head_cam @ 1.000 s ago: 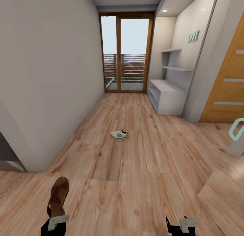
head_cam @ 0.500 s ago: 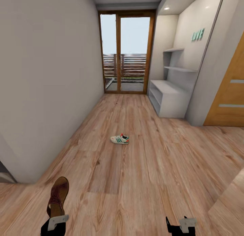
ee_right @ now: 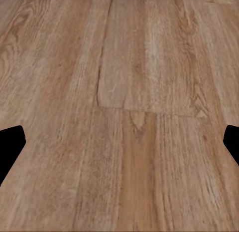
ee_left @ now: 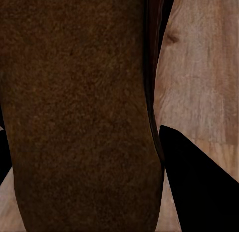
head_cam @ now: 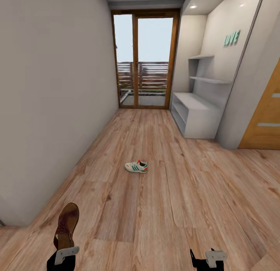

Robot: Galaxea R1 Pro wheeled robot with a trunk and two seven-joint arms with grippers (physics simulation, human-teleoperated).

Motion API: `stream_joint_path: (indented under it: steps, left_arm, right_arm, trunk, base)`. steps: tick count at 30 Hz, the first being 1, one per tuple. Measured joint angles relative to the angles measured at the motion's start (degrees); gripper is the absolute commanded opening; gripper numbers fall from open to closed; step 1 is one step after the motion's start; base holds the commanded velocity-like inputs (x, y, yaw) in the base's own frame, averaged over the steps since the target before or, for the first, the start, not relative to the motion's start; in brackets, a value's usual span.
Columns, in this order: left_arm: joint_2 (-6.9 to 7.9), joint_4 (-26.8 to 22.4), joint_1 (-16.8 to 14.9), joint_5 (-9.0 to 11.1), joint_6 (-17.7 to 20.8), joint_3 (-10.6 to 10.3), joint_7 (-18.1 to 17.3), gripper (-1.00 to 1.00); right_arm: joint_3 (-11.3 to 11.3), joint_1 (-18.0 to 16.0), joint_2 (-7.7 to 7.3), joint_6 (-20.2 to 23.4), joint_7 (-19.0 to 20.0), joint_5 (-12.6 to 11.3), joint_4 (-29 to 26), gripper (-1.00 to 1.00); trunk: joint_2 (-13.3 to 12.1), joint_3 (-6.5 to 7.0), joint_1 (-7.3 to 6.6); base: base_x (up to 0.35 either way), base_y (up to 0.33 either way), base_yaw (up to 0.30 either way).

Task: Pick up the two gym shoes and the two sandals from the corridor floor and place them onto the hallstand (shoe rack) in the corridor, making sure they are on the rack and not on the floor. Arrange them so the two gym shoes are next to each other and the two sandals are next to each other.

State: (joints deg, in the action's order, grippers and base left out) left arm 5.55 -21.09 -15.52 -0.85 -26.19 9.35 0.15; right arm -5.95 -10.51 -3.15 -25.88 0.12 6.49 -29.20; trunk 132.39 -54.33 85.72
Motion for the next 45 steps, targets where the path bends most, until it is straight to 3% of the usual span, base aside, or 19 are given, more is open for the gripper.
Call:
stream_joint_path:
  steps: [26,45]
  left_arm:
    - [0.00,0.1,0.0,0.0,0.0,0.0,0.0,-1.00]
    - [0.00,0.0,0.0,0.0,0.0,0.0,0.0,-1.00]
  right_arm:
    - [0.0,0.0,-0.01,0.0,0.0,0.0,0.1,1.00]
    - [0.0,0.0,0.02,0.0,0.0,0.0,0.0,1.00]
  trunk:
    - [0.0,0.00,0.00]
    - [0.0,0.00,0.00]
  base:
    - [0.338,-0.072,0.002]
    - [0.338,-0.076,0.220]
